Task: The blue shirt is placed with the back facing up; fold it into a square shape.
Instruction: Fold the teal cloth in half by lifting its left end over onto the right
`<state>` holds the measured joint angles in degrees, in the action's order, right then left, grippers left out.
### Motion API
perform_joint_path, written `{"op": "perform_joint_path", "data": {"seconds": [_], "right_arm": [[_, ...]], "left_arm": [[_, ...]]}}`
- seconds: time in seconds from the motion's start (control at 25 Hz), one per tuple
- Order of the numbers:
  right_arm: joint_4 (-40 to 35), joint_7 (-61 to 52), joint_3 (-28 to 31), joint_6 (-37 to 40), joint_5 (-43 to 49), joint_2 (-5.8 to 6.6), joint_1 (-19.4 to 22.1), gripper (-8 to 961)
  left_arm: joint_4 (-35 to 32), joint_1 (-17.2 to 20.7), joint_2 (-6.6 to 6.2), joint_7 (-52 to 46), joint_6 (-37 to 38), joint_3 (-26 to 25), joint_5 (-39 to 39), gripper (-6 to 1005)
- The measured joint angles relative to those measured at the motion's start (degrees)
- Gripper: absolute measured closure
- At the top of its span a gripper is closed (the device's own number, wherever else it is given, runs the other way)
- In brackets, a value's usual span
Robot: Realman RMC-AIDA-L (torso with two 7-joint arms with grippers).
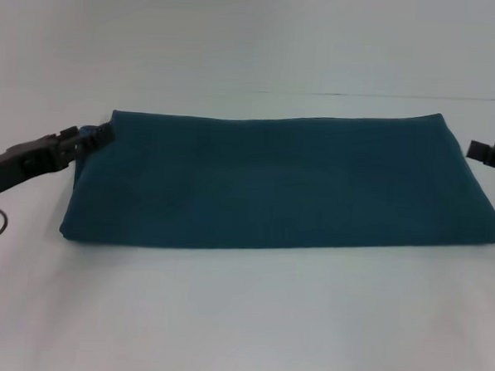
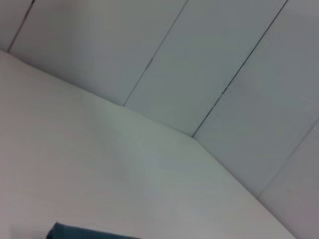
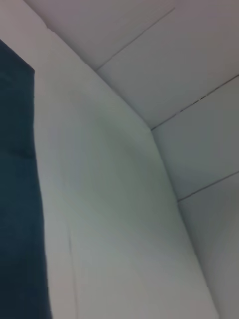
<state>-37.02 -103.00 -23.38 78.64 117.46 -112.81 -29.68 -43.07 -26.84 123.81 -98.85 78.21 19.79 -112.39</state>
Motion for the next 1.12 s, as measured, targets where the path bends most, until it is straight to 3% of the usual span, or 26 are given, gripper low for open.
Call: {"op": "perform_joint_path", "data": {"seconds": [0.12,0.64,1.12], "right_arm": [[0.0,-3.1,-1.6,0.3,0.6,1.17,1.3,202],[-0.2,-9.5,-1.8,0.3,5.2,3.44,2.4,215],[-0.2,-10.2,-1.6,-0.2,5.2,3.74,3.1,232]], "left_arm": [[-0.6,1.4,0.02,0.0,1.1,-0.2,-0.2,151],[-3.7,5.7,0.03,0.4,1.5,0.0,-8.2,150],[-2.7,4.2,0.11,1.4,-4.8,5.0,-13.4,150]]}}
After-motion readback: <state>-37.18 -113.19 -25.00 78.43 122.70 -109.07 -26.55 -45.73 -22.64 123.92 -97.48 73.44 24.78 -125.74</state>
